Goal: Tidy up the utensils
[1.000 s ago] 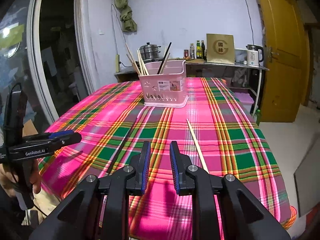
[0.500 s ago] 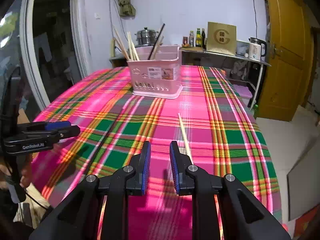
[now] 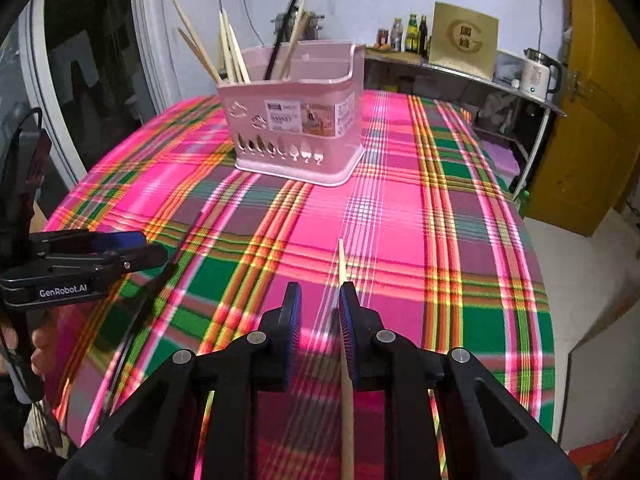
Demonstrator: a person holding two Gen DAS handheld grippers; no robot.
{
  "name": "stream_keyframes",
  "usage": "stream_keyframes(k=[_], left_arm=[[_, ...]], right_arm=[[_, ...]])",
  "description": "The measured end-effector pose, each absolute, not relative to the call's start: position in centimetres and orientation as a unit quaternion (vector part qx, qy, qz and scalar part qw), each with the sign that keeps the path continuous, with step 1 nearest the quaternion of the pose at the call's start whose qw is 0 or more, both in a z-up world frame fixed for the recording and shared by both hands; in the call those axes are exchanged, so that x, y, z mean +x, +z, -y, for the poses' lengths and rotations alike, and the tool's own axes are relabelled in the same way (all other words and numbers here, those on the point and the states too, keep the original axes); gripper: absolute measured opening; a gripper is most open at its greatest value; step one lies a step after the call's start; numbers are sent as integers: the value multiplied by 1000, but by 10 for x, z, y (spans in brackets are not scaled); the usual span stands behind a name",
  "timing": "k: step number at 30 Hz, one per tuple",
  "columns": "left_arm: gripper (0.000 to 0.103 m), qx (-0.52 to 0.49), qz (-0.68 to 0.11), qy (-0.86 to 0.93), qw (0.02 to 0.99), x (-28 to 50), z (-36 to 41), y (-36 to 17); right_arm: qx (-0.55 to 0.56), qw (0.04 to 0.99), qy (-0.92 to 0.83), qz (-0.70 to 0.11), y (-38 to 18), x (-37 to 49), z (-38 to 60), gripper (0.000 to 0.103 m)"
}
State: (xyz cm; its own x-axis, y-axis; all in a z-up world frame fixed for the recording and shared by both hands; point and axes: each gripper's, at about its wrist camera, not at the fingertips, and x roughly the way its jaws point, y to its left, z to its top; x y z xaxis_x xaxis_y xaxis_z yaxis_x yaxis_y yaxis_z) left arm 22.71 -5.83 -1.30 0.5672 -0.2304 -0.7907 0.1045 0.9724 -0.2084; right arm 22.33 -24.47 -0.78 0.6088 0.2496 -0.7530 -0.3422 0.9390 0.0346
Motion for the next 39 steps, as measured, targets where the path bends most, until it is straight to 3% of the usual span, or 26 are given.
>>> stream_keyframes(k=[19,28,39], left_arm=[[38,15,-457,-60,887,240,89,-20],[8,23,-457,-83,885,240,97,-19],[6,3,-455,-112,883,246,89,-3]], right_arm=[[-71,873,162,-455,-31,267,236,18],[-69,869,161,-463,-30,273,237,4],[-48,883,183,-430,-5,264,234,4]])
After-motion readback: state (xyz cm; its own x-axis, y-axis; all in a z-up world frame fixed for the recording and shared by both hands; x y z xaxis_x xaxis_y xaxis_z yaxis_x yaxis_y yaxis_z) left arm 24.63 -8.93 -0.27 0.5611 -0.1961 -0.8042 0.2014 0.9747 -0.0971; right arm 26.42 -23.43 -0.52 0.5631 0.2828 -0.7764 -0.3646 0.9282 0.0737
